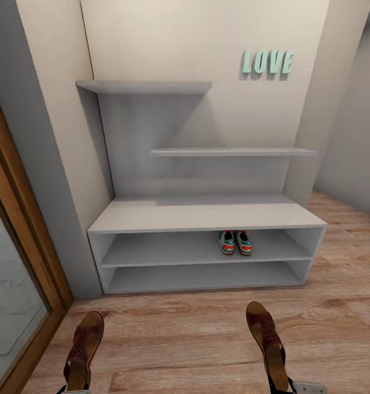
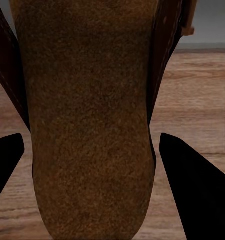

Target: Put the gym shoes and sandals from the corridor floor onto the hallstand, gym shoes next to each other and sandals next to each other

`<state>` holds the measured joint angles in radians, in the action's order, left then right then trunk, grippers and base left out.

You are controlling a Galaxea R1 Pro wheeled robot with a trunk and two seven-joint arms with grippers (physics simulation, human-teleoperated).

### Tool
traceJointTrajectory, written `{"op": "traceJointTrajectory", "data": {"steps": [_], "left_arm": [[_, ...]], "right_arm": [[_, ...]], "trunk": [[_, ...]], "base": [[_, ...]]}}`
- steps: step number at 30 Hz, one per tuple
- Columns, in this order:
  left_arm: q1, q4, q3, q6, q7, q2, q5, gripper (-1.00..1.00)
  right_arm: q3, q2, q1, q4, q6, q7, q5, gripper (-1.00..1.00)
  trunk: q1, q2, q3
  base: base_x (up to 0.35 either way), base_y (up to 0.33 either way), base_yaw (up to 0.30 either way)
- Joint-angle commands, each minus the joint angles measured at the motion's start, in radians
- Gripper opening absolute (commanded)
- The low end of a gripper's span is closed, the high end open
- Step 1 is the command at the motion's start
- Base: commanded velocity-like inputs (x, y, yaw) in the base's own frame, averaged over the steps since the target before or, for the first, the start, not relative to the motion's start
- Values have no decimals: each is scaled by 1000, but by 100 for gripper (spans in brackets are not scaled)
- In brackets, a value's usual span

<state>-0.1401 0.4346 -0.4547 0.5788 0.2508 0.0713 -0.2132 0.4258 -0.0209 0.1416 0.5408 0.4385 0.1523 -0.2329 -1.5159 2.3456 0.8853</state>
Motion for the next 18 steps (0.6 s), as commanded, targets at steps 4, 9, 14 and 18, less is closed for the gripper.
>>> {"op": "traceJointTrajectory", "data": {"steps": [4,9,14,18], "left_arm": [[-1,-1,-9,4,5,-1,-9,-100],[-1,-1,-9,4,5,-1,-9,-100],[-1,-1,-9,4,5,-1,-9,-100],[-1,-2,-8,4,5,-1,-9,-100]], "right_arm": [[9,0,1,0,4,8,-4,-100],[9,0,1,-1,3,8,-5,-100],[11,0,1,1,3,7,-3,-100],[11,2,1,1,3,7,-2,-100]], "trunk": [[0,0,1],[0,0,1],[0,0,1],[0,0,1]], "base": [[0,0,-3],[0,0,0],[0,0,0],[0,0,0]]}}
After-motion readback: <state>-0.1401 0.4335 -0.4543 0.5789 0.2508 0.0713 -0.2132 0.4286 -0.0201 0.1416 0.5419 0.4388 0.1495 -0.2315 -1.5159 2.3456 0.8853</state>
